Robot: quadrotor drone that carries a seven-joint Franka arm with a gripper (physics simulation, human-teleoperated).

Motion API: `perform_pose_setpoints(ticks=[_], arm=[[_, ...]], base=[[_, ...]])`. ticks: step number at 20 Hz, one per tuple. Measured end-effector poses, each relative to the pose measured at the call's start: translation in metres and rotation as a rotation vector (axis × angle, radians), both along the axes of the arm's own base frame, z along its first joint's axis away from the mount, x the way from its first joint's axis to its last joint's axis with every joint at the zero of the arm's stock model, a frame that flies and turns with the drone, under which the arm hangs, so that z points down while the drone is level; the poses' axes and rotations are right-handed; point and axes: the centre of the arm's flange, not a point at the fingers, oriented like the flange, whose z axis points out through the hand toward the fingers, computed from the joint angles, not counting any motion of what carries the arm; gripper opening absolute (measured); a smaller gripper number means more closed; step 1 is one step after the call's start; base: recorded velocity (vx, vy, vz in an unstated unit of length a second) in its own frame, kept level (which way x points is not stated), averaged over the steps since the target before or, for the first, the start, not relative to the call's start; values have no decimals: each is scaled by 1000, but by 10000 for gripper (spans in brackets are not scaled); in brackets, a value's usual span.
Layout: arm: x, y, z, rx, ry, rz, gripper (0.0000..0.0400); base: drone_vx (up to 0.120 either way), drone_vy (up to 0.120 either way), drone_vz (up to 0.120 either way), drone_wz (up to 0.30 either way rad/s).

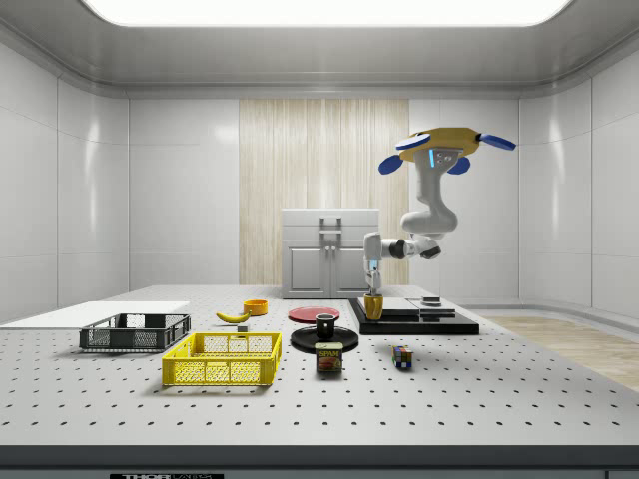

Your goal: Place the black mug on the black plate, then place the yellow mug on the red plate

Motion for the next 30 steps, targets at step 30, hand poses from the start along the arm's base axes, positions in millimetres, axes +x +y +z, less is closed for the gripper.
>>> perform_pose_setpoints(ticks=[30], arm=[[0,0,0,0,0,0,110]], base=[[120,-120,0,0]])
